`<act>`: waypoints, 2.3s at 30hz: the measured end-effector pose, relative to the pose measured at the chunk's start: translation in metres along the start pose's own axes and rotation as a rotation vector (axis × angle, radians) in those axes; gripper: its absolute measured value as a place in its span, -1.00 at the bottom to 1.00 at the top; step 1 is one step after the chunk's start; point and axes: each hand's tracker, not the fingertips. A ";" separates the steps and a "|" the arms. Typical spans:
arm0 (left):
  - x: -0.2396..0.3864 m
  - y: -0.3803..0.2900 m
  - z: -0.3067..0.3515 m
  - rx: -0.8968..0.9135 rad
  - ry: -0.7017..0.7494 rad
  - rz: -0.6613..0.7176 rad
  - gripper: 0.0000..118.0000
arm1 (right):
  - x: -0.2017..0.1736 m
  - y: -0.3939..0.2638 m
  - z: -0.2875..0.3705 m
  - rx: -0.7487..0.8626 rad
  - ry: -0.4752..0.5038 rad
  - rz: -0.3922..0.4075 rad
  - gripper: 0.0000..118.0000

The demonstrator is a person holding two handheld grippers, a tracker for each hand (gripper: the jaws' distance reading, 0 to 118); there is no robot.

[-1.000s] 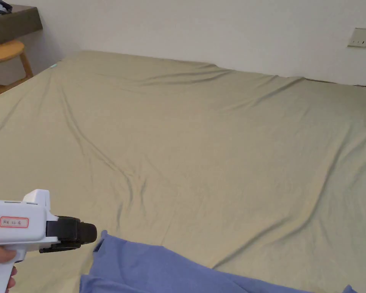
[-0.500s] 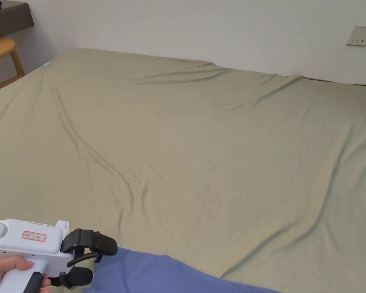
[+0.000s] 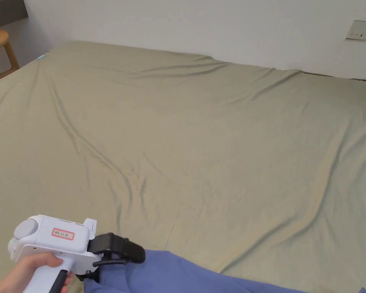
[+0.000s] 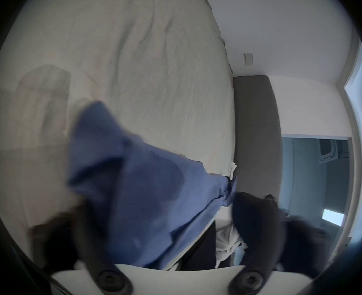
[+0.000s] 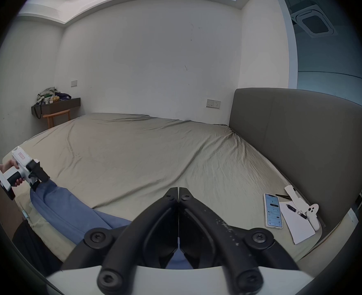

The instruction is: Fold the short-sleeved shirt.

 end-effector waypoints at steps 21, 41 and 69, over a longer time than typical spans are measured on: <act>-0.048 0.001 0.148 0.156 0.181 0.124 -0.90 | 0.001 0.009 0.007 0.005 -0.033 0.025 -0.95; 0.153 -0.044 -0.041 0.059 0.335 -0.242 -0.90 | 0.016 0.004 0.019 0.042 -0.001 -0.032 -0.95; 0.134 -0.122 -0.095 0.479 0.616 -0.563 -1.00 | 0.035 -0.020 0.023 0.020 0.019 -0.097 -0.95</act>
